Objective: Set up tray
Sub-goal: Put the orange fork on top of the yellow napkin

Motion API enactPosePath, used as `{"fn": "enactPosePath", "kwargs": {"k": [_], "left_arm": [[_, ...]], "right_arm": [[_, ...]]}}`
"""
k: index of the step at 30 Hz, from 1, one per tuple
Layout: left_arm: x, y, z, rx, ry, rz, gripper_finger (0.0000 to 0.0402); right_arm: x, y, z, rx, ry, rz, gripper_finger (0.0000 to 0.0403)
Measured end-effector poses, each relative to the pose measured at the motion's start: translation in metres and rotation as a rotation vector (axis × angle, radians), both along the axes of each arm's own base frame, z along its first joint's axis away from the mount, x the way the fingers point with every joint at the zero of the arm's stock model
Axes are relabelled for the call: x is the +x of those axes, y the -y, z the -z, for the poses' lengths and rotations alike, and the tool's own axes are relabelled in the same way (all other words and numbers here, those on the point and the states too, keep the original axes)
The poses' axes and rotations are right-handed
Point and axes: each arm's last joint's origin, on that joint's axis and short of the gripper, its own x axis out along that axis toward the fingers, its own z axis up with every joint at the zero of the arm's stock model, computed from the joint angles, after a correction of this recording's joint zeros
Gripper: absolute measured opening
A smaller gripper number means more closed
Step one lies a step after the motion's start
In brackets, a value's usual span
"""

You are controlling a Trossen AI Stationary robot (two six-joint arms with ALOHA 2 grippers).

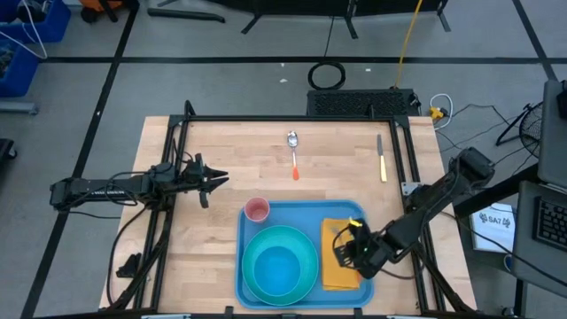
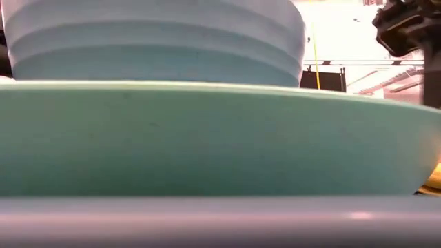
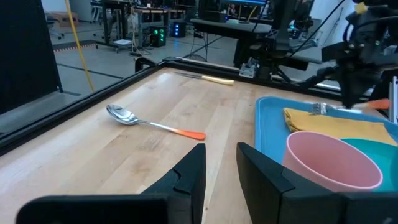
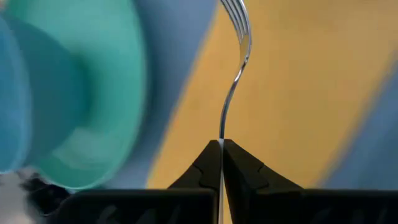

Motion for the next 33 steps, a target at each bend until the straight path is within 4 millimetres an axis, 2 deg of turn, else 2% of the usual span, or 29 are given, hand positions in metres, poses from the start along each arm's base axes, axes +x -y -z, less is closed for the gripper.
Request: {"fn": "enactPosePath", "kwargs": {"k": [5, 15, 23, 28, 33], "left_arm": [[0.000, 0.000, 0.000, 0.000, 0.001, 0.000, 0.0093], [0.000, 0.000, 0.000, 0.000, 0.001, 0.000, 0.0093], [0.000, 0.000, 0.000, 0.000, 0.001, 0.000, 0.0093], [0.000, 0.000, 0.000, 0.000, 0.001, 0.000, 0.0093], [0.000, 0.000, 0.000, 0.000, 0.001, 0.000, 0.0093]], "right_arm": [[0.012, -0.005, 0.008, -0.075, 0.118, 0.041, 0.0000], [0.015, -0.021, 0.036, -0.254, 0.281, 0.178, 0.0000], [0.012, -0.026, 0.040, -0.258, 0.369, 0.276, 0.0000], [0.009, -0.033, 0.040, -0.203, 0.391, 0.297, 0.0000], [0.008, -0.044, 0.051, -0.129, 0.388, 0.300, 0.0000]]}}
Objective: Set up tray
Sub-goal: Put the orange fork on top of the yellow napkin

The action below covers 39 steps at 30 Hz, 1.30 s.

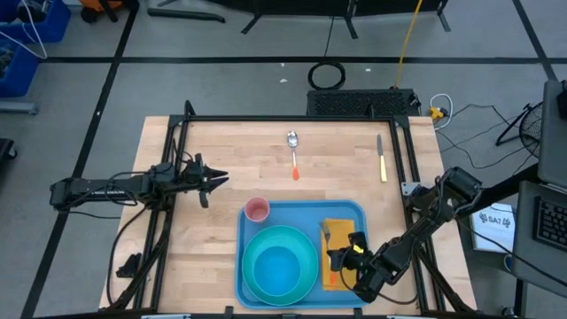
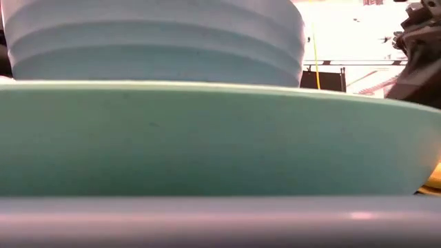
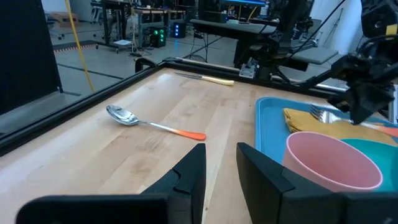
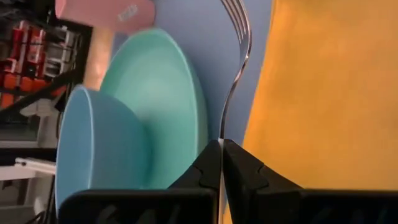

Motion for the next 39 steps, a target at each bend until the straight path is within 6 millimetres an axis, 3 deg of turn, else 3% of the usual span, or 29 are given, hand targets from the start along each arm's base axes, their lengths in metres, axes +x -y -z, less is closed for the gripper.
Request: {"fn": "enactPosePath", "kwargs": {"k": [7, 15, 39], "left_arm": [[0.000, 0.000, 0.000, 0.000, 0.000, 0.000, 0.0093], [0.000, 0.000, 0.000, 0.000, 0.001, 0.000, 0.0093], [0.000, 0.000, 0.000, 0.000, 0.000, 0.000, 0.0093]], "right_arm": [[0.006, -0.005, 0.014, 0.021, 0.015, 0.007, 0.0000], [0.007, -0.003, 0.014, 0.003, 0.034, 0.031, 0.0000], [-0.001, 0.001, 0.019, -0.002, -0.190, -0.085, 0.0013]]}}
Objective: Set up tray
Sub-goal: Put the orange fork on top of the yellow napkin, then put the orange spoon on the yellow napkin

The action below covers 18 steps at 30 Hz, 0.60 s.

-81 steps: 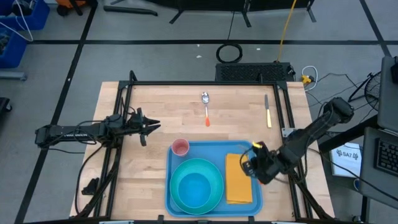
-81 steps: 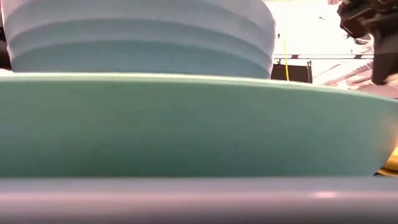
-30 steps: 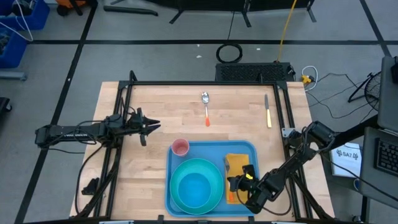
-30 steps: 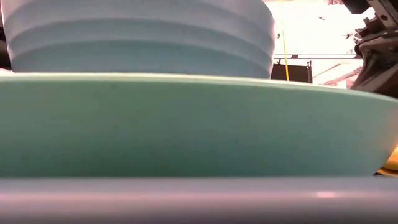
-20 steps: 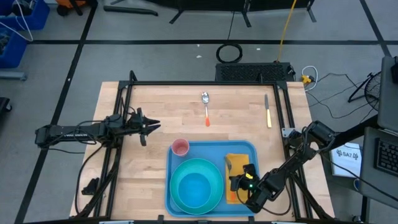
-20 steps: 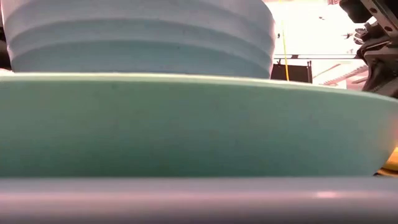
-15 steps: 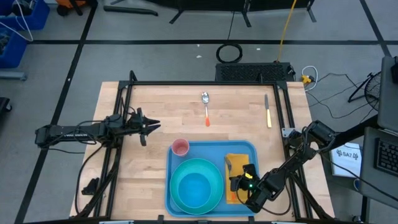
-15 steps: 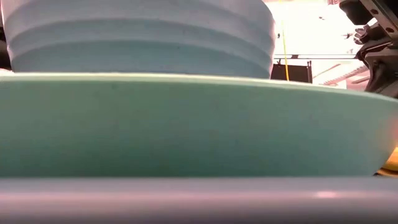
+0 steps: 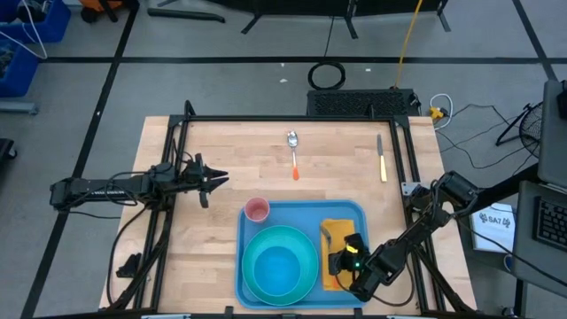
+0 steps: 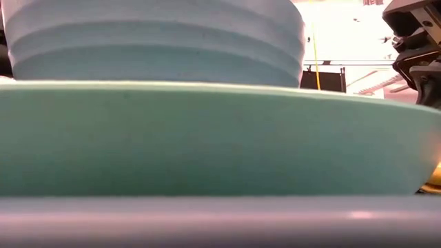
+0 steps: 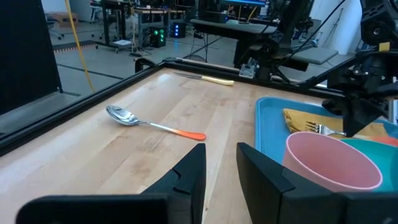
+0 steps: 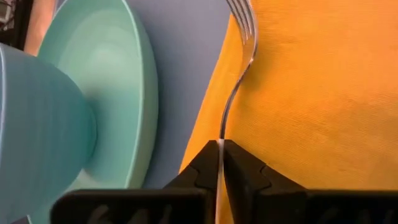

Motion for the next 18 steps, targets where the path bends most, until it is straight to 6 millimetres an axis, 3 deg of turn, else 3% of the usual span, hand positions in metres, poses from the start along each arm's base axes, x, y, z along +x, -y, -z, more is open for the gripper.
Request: {"fn": "enactPosePath", "kwargs": {"k": [11, 18], "left_arm": [[0.000, 0.000, 0.000, 0.000, 0.000, 0.000, 0.0093], [0.000, 0.000, 0.000, 0.000, -0.002, 0.000, 0.0093]], "right_arm": [[0.002, 0.003, 0.001, 0.025, -0.027, 0.018, 0.0119], [-0.004, 0.013, -0.018, 0.000, -0.026, 0.031, 0.0125]]}}
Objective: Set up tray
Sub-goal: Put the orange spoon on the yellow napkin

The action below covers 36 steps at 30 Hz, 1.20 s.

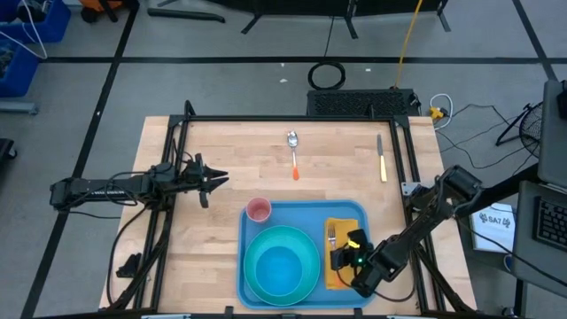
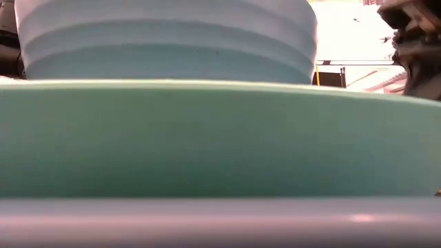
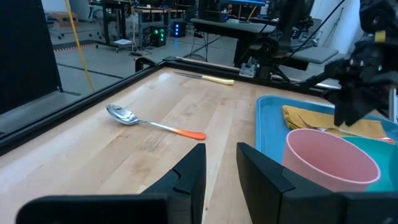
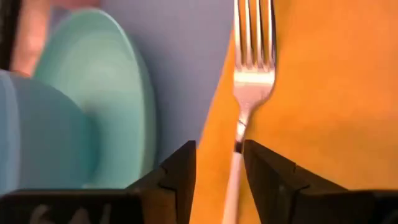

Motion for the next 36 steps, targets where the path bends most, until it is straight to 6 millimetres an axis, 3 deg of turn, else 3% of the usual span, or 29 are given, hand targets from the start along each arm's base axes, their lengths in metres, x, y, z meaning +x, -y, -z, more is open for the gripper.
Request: {"fn": "enactPosePath", "kwargs": {"k": [6, 11, 19, 25, 30, 36], "left_arm": [[0.000, 0.000, 0.000, 0.000, 0.003, 0.001, 0.0093], [0.000, 0.000, 0.000, 0.000, 0.003, 0.000, 0.0093], [0.000, 0.000, 0.000, 0.000, 0.002, 0.000, 0.0093], [0.000, 0.000, 0.000, 0.000, 0.002, 0.000, 0.0093], [0.000, 0.000, 0.000, 0.000, 0.002, 0.001, 0.0093], [0.000, 0.000, 0.000, 0.000, 0.001, 0.000, 0.0093]], "right_arm": [[-0.008, 0.012, -0.020, -0.058, 0.000, 0.005, 0.0117], [0.002, 0.040, -0.038, -0.241, 0.004, -0.004, 0.0119], [0.052, 0.131, -0.064, -0.476, -0.190, -0.306, 0.0118], [0.085, 0.205, -0.089, -0.615, -0.031, -0.371, 0.0118], [0.099, 0.250, -0.095, -0.631, 0.121, -0.444, 0.0115], [0.091, 0.296, -0.076, -0.454, -0.004, -0.450, 0.0092]]}}
